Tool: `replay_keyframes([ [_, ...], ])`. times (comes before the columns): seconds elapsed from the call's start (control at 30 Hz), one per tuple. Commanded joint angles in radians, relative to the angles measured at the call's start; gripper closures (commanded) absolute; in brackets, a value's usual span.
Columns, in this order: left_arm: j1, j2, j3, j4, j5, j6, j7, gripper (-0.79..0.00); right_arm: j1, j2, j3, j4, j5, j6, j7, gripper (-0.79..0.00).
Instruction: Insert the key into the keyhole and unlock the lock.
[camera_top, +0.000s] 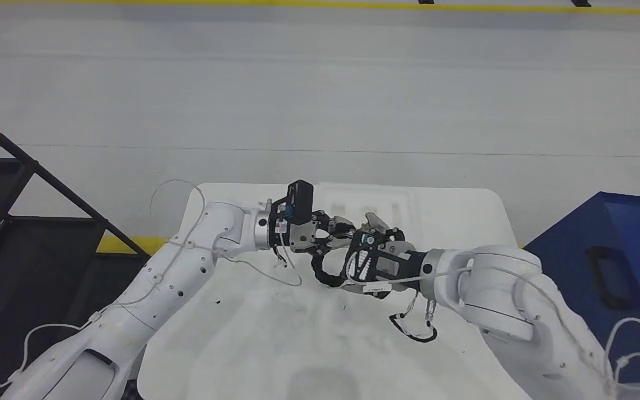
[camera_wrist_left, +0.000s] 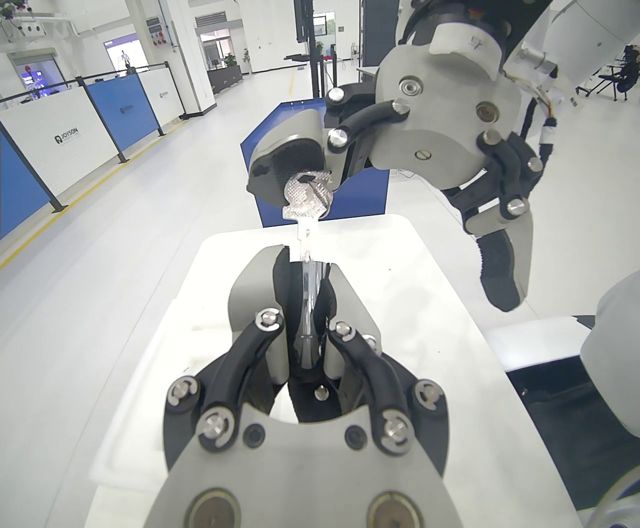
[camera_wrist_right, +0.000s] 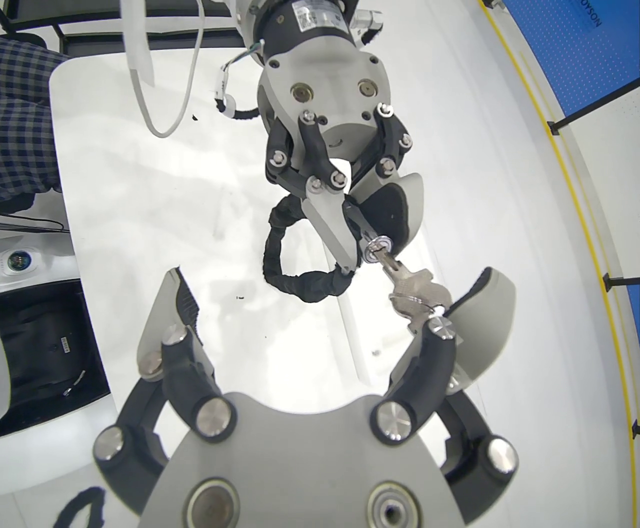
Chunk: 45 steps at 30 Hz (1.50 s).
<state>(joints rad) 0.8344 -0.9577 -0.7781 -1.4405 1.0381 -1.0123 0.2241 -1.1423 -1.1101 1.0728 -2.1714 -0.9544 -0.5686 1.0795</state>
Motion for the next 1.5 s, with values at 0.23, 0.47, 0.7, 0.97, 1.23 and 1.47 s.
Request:
replay_keyframes([
  [0.23, -0.002, 0.018, 0.008, -0.006, 0.033, 0.000, 0.028, 0.000, 0.016, 0.018, 0.043, -0.022, -0.012, -0.121, -0.014, -0.785],
  [0.47, -0.014, 0.030, 0.022, -0.007, 0.087, 0.000, 0.080, 0.000, 0.024, 0.040, 0.073, -0.012, -0.071, -0.290, -0.118, -0.785],
  [0.7, -0.031, 0.044, 0.056, -0.008, 0.125, 0.000, 0.126, 0.000, 0.021, 0.057, 0.092, 0.007, -0.139, -0.370, -0.202, -0.332],
  [0.97, -0.055, 0.056, 0.105, -0.002, 0.132, 0.000, 0.152, 0.000, 0.027, 0.063, 0.075, -0.002, -0.238, -0.381, -0.277, -0.179],
  [1.23, -0.079, 0.064, 0.142, 0.000, 0.124, 0.000, 0.174, 0.000, 0.016, 0.068, 0.058, -0.011, -0.304, -0.357, -0.312, -0.120],
  [1.47, -0.091, 0.071, 0.162, 0.001, 0.122, 0.000, 0.195, 0.000, -0.025, 0.071, 0.075, -0.003, -0.188, -0.267, -0.326, 0.000],
])
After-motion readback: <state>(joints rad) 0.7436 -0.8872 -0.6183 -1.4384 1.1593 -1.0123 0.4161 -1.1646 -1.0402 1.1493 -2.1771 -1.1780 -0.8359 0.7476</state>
